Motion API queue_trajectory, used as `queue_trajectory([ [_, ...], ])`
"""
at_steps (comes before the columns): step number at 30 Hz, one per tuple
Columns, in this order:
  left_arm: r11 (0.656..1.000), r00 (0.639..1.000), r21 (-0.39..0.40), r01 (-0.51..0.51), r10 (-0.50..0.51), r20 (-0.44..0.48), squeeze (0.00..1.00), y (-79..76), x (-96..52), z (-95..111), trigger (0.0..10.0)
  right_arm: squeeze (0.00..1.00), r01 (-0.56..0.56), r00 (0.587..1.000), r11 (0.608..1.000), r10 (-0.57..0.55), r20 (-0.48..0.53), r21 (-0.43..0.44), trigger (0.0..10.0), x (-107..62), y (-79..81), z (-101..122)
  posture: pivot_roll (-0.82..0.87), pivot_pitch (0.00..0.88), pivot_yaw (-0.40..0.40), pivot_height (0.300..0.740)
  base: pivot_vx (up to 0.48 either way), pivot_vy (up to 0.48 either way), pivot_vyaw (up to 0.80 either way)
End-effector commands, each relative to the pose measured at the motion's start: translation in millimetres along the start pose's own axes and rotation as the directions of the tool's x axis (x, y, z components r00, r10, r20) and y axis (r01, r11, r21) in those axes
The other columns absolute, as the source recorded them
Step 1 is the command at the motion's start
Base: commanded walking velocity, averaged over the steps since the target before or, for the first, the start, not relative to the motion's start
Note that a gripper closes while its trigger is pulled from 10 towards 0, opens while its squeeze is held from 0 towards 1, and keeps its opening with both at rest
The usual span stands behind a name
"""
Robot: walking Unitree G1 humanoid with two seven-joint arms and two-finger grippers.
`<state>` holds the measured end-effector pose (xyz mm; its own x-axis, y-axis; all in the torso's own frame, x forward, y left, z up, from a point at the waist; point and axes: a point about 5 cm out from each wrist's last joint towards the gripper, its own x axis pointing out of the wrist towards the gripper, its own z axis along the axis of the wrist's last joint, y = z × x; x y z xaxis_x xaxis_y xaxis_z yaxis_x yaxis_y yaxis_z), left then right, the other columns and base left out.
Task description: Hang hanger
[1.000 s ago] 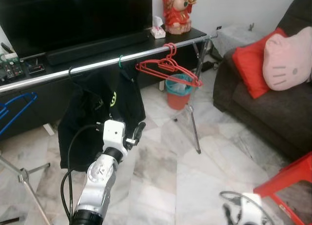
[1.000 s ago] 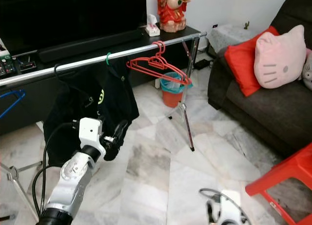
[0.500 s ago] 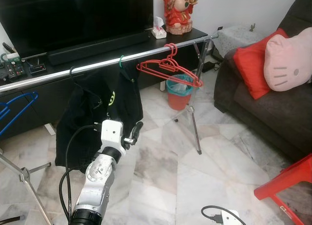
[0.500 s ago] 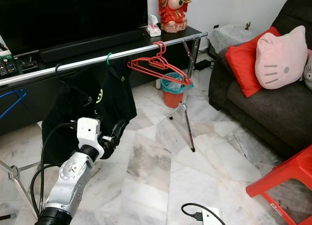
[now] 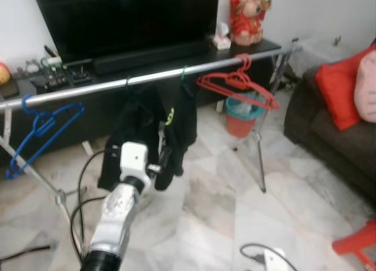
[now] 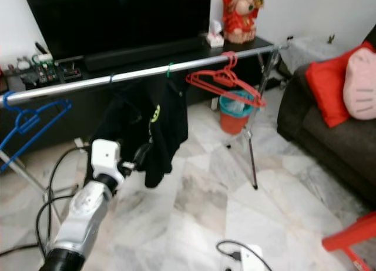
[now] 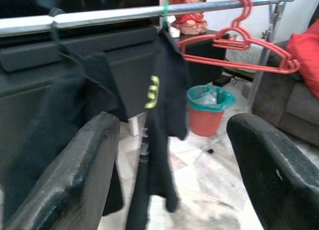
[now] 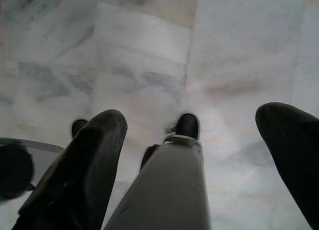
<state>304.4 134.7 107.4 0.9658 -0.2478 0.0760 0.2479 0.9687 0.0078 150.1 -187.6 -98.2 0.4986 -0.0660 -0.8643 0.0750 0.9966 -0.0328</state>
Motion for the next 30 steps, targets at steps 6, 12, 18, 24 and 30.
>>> queue_trajectory([
  [6,0.998,0.998,0.012,0.057,-0.057,0.024,0.00,-11.1,5.7,7.4,10.0,0.00,0.037,0.999,0.999,-0.037,-0.015,0.016,10.0,-1.7,-10.9,-5.9,0.04,0.000,0.007,0.740,0.000,0.000,0.00],
  [12,0.998,0.998,0.016,0.063,-0.064,0.021,0.00,-12.5,5.6,7.1,10.0,0.00,0.037,0.999,0.999,-0.037,-0.014,0.019,10.0,-1.5,-10.8,-5.4,0.04,0.000,0.005,0.740,0.000,0.000,0.00],
  [18,0.998,0.998,0.016,0.054,-0.055,0.027,0.00,-10.6,5.4,8.3,10.0,0.00,0.036,0.999,0.999,-0.036,-0.015,0.015,10.0,-1.6,-10.7,-5.7,0.04,0.000,0.003,0.740,0.000,0.000,0.00],
  [24,0.998,0.998,0.014,0.056,-0.057,0.026,0.00,-10.8,5.0,8.1,10.0,0.00,0.032,0.999,0.999,-0.032,-0.017,0.014,10.0,-1.6,-10.2,-6.2,0.04,0.000,0.006,0.740,0.000,0.000,0.00],
  [30,0.998,0.997,0.014,0.068,-0.068,0.027,0.00,-12.8,5.6,8.6,10.0,0.00,0.031,0.999,0.999,-0.031,-0.018,0.018,10.0,-1.6,-9.9,-6.4,0.04,0.000,0.006,0.740,0.000,0.000,0.00],
])
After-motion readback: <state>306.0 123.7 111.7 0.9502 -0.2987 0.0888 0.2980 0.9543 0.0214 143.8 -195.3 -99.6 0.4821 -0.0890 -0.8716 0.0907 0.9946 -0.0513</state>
